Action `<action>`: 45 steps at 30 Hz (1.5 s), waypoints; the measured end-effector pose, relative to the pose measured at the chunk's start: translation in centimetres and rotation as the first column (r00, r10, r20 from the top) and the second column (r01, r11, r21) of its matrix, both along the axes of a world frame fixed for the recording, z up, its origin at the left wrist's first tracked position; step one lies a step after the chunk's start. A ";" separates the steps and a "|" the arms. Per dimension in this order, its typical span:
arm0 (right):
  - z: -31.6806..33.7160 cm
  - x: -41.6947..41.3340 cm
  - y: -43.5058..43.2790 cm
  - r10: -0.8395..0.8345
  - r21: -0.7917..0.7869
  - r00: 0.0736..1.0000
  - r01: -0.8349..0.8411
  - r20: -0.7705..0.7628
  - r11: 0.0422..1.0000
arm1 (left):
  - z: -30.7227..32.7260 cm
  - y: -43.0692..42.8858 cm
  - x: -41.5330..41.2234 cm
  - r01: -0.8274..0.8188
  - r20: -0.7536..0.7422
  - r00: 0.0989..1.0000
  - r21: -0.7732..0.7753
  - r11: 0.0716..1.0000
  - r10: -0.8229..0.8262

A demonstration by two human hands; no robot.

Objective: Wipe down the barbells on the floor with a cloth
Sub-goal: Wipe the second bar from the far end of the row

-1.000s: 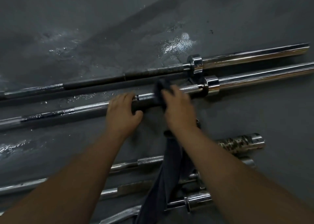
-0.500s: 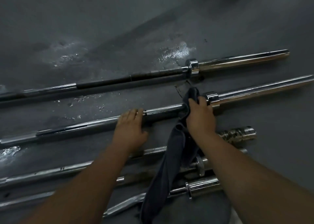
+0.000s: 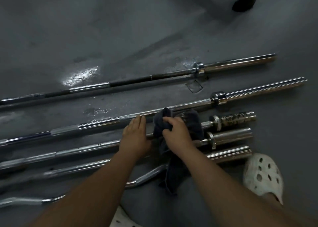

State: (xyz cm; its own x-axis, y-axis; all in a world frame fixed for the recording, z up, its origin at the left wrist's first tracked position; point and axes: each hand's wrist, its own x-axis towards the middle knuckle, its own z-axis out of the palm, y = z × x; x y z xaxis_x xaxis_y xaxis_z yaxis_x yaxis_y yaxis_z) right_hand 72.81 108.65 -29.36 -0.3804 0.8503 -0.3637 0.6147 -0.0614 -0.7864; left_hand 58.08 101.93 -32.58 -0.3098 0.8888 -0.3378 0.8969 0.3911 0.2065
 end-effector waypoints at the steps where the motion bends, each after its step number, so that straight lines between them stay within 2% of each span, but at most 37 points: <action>1: 0.6 0.1 -1.4 0.002 0.028 1.000 -0.002 -0.004 1.000 | 0.8 -1.0 -0.1 -0.008 -0.015 1.000 0.007 1.000 0.008; 9: 7.3 1.6 -9.5 -0.024 0.299 0.999 0.031 -0.026 0.954 | 9.0 -9.2 1.5 0.032 -0.121 0.992 0.145 0.989 -0.015; 15: 12.9 3.3 -14.3 0.024 0.445 0.999 -0.042 0.046 0.894 | 16.0 -15.1 2.6 0.029 -0.144 0.990 0.229 0.973 0.004; 18: 15.7 3.9 -16.0 -0.001 0.489 0.999 -0.020 0.043 0.872 | 19.6 -17.4 2.0 0.038 -0.181 0.983 0.258 0.965 0.010; 22: 18.9 4.7 -16.8 0.003 0.577 0.998 -0.037 0.060 0.816 | 22.8 -18.7 0.8 0.099 -0.234 0.971 0.203 0.974 -0.050; 25: 20.1 4.7 -16.0 -0.009 0.617 0.997 -0.044 0.082 0.786 | 23.5 -17.5 0.2 0.133 -0.190 0.977 0.178 0.975 -0.098; 30: 18.1 2.7 -12.9 -0.015 0.628 0.991 -0.072 0.132 0.775 | 22.1 -14.5 -3.7 0.216 -0.196 0.963 0.161 0.963 -0.183; 35: 12.4 -1.4 -9.4 0.033 0.551 0.976 -0.150 0.217 0.821 | 16.5 -13.1 -8.4 0.236 -0.099 0.968 0.022 0.972 -0.232; 41: 5.7 -4.6 -5.2 0.071 0.435 0.939 -0.222 0.336 0.873 | 8.5 -11.7 -13.6 0.244 0.050 0.969 -0.042 0.969 -0.242; 45: 2.5 -5.8 -2.5 0.067 0.370 0.906 -0.237 0.417 0.898 | 4.3 -10.0 -16.9 0.329 -0.008 0.944 -0.019 0.944 -0.329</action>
